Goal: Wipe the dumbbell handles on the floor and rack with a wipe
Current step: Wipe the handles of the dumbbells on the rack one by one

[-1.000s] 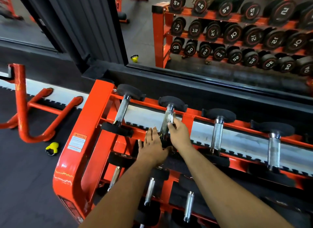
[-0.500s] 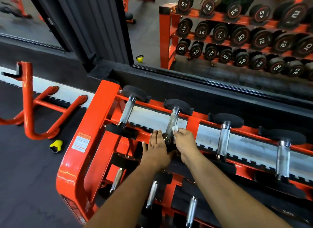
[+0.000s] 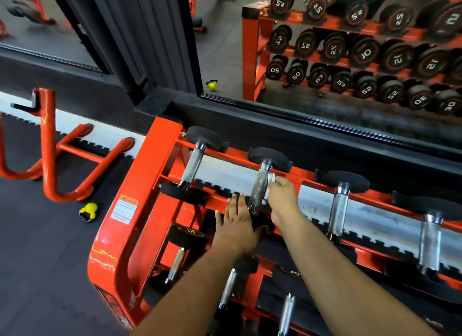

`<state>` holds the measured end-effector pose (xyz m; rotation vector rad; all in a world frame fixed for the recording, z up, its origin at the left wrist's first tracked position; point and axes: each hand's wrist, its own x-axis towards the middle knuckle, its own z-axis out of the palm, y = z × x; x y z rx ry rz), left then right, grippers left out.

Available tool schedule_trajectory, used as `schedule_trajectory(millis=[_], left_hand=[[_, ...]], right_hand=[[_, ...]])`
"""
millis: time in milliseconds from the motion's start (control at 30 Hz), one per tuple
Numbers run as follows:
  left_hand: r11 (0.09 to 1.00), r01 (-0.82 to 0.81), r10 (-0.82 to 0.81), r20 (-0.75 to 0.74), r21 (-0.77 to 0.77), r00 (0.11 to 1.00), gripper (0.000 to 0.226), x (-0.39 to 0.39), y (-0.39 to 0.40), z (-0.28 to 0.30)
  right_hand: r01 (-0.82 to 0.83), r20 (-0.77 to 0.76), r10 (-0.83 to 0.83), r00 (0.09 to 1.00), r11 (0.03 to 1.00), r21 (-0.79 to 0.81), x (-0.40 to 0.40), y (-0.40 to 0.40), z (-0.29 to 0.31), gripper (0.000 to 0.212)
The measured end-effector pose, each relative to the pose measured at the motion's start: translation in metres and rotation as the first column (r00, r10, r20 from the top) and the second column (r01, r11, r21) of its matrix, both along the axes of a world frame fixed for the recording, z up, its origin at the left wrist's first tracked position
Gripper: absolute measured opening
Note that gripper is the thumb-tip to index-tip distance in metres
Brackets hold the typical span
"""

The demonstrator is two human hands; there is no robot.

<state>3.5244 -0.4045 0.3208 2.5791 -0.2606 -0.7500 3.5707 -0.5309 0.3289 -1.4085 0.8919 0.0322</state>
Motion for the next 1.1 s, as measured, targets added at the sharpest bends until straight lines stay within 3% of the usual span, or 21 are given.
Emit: schedule_trajectory(millis=[100,200,300,433,600,700,767,900,1033,1100], left_hand=[[1.000,-0.009,0.009,-0.006,-0.002,1.000,0.103,-0.001,-0.001,0.003],[1.000,-0.009,0.009,-0.006,-0.010,1.000,0.102,0.000,0.000,0.001],[1.000,-0.012,0.012,0.000,-0.013,1.000,0.101,0.001,0.000,-0.001],[1.000,-0.016,0.016,0.000,-0.001,1.000,0.103,0.000,-0.001,-0.002],[1.000,-0.025,0.025,0.002,-0.003,1.000,0.103,-0.001,-0.002,-0.001],[1.000,-0.022,0.022,0.004,0.002,1.000,0.103,0.000,-0.002,0.000],[1.000,-0.025,0.025,0.003,0.004,1.000,0.103,0.000,-0.002,0.001],[1.000,-0.019,0.019,0.004,0.016,1.000,0.103,0.000,-0.002,-0.002],[1.000,-0.022,0.022,0.010,0.014,1.000,0.102,0.001,-0.002,-0.002],[1.000,-0.023,0.023,0.003,0.013,1.000,0.102,0.001,-0.002,0.000]], right_hand=[[0.148,0.008,-0.150,0.989,0.985,0.093,0.021,-0.001,0.006,0.026],[0.026,-0.106,-0.014,0.994,0.993,0.112,-0.001,0.002,-0.010,0.029],[-0.013,-0.131,0.051,0.990,0.960,0.281,-0.008,-0.007,-0.006,0.025],[0.154,-0.010,-0.174,0.985,0.840,0.520,0.033,-0.014,0.010,0.020],[-0.082,-0.036,0.117,0.992,0.856,0.510,0.013,-0.014,-0.017,0.039],[-0.018,0.061,-0.025,0.998,0.784,0.621,0.027,-0.023,-0.011,0.048],[-0.013,0.075,-0.041,0.996,0.796,0.605,0.029,-0.022,-0.009,0.044],[-0.224,-0.009,0.252,0.968,0.876,0.428,-0.001,-0.020,-0.015,0.027],[-0.042,0.094,-0.008,0.995,0.854,0.519,0.024,-0.023,-0.006,0.027],[-0.075,0.070,0.046,0.996,0.864,0.498,0.021,-0.020,-0.008,0.030]])
